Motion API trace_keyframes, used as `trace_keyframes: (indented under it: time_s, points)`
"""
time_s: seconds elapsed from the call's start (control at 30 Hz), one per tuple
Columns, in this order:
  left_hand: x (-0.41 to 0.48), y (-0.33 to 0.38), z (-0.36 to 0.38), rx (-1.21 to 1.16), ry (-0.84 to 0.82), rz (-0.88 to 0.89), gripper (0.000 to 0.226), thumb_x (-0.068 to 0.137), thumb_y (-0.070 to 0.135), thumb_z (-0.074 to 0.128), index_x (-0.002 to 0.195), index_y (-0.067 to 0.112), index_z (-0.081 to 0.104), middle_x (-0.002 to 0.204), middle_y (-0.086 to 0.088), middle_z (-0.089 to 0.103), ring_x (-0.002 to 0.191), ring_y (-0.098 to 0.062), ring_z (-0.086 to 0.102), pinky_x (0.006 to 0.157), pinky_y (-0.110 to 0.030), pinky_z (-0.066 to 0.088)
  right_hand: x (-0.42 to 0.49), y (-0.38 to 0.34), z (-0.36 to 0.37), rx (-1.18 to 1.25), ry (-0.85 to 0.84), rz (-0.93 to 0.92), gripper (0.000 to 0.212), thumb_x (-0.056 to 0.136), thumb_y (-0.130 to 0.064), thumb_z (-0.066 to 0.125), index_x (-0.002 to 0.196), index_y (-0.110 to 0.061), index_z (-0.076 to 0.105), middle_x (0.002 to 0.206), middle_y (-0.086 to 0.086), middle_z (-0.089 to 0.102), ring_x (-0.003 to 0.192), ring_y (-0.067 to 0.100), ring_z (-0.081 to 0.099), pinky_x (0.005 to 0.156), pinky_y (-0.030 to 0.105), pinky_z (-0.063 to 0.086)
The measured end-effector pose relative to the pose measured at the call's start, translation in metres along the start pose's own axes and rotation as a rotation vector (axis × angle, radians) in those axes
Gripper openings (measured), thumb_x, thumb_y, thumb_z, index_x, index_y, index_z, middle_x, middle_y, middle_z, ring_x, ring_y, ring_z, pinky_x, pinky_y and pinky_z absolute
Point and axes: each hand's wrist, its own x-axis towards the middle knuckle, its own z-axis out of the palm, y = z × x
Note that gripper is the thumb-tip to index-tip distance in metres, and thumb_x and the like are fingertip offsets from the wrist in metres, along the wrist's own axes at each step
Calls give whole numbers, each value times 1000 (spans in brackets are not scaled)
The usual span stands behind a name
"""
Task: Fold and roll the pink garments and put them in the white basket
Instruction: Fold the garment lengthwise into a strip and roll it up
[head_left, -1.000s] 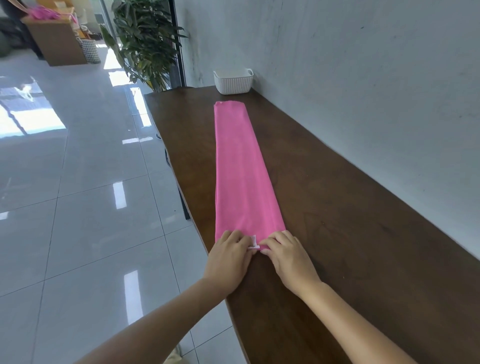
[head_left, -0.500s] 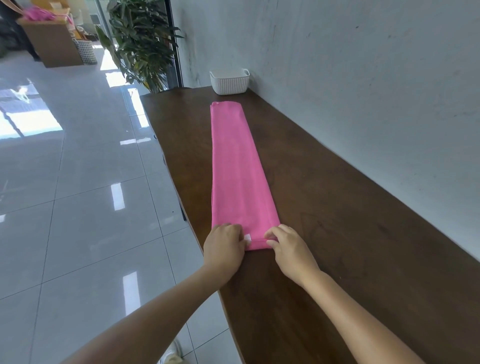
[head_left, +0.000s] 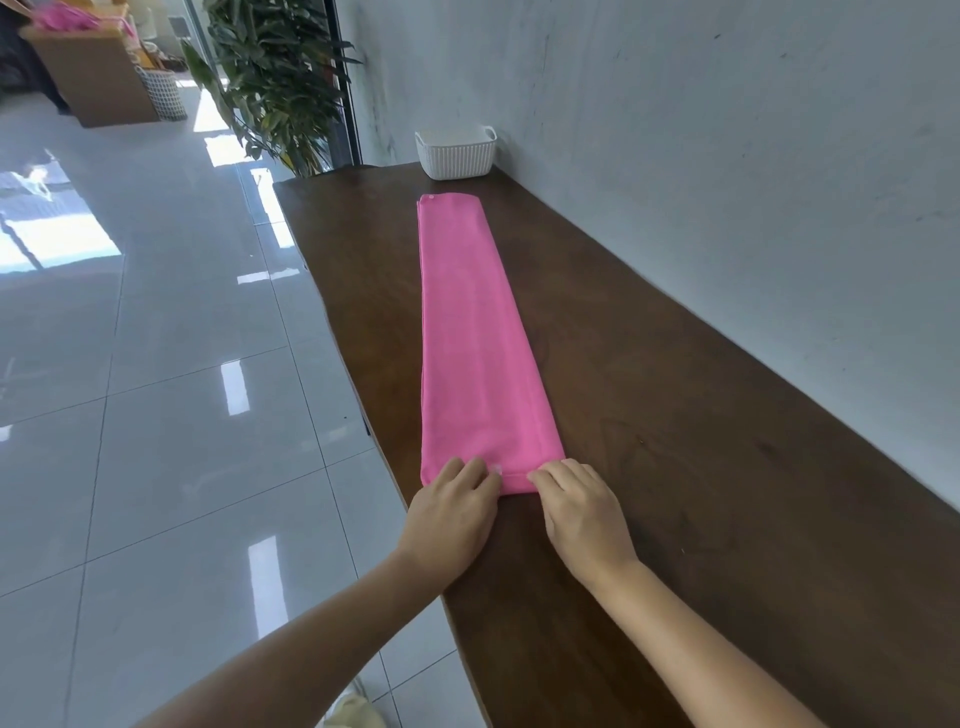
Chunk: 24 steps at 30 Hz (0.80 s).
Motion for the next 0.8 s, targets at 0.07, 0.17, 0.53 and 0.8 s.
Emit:
trace_keyframes:
  time_s: [0.07,0.17,0.53,0.8]
  points:
    - [-5,-4,4,21,8,43,11,96,25,68,99,15,72,96,0,64,83,-19,58,63,-32,54,-3,4,-2,14,6,-40,21,82,-8,79,103,-10,76,99,3,74,94,18,70,90,31,58]
    - [-7,-8,5,22,19,58,12,99,24,64,101,16,73,97,1,64,86,-20,56,71,-33,54,-3,10,-3,25,6,-78,21,85,-13,77,107,-11,76,103,2,74,100,16,70,95,29,55]
    - [7,-13,3,-64,22,-109,9,90,14,74,90,13,66,88,-1,65,78,-22,57,68,-35,53,7,9,9,71,-19,12,14,96,-15,64,107,-11,72,101,0,70,97,13,63,91,27,55]
    - [34,-19,1,-184,-146,-353,19,104,28,53,99,13,62,99,0,61,88,-15,51,79,-26,41,36,9,11,262,-176,349,9,103,-22,54,106,-21,63,101,-13,58,97,5,54,81,14,45]
